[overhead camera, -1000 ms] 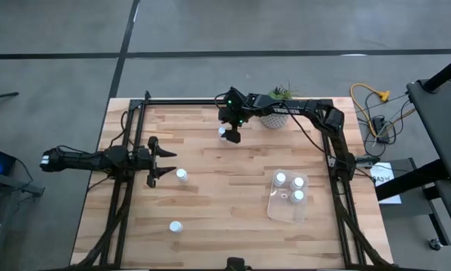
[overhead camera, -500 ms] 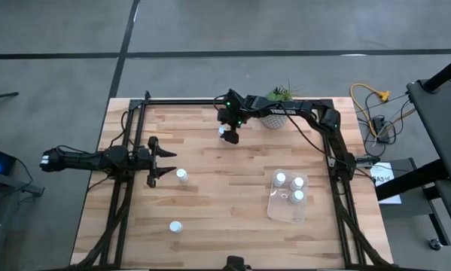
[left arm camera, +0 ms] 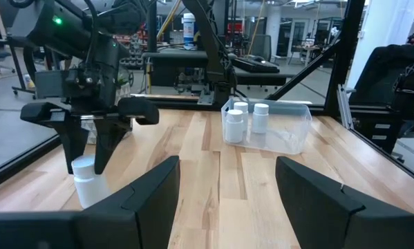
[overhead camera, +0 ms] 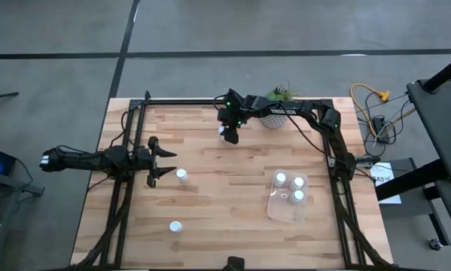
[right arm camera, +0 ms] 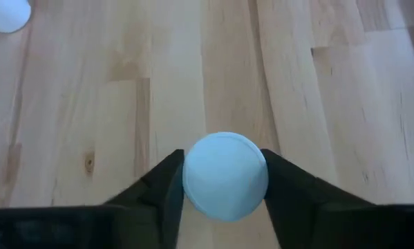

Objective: Pick and place pill bottles into a basket
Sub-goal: Put the white medicine bottle into the transparent bin

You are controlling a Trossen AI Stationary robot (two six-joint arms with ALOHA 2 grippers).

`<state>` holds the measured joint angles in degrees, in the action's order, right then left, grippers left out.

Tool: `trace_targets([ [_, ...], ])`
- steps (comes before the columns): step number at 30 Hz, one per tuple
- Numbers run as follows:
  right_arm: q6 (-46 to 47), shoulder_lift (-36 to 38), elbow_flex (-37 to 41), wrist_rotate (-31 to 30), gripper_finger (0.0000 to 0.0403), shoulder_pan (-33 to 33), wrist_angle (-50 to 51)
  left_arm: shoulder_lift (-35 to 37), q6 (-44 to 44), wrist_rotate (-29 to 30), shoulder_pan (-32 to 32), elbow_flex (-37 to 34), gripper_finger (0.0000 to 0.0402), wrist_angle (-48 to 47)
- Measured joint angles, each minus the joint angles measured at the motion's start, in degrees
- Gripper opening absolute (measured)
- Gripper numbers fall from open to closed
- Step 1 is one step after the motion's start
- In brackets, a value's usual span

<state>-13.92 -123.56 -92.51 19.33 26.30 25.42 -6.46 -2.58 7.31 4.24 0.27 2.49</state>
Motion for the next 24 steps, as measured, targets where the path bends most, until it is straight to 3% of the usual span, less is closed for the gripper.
trace_targets([
  [6,0.00,0.08,-2.85,0.02,0.0143,0.00,6.30,0.00,0.01,0.00,-0.01,0.00,0.0222,0.01],
  [18,-1.08,5.14,-16.95,0.04,0.0143,-1.27,19.96,-0.04,0.01,0.00,-0.01,0.00,0.0222,-0.01],
  [24,0.16,9.46,-17.41,0.06,0.0143,-2.89,24.41,-0.21,0.01,0.02,0.00,0.00,0.0222,0.02],
])
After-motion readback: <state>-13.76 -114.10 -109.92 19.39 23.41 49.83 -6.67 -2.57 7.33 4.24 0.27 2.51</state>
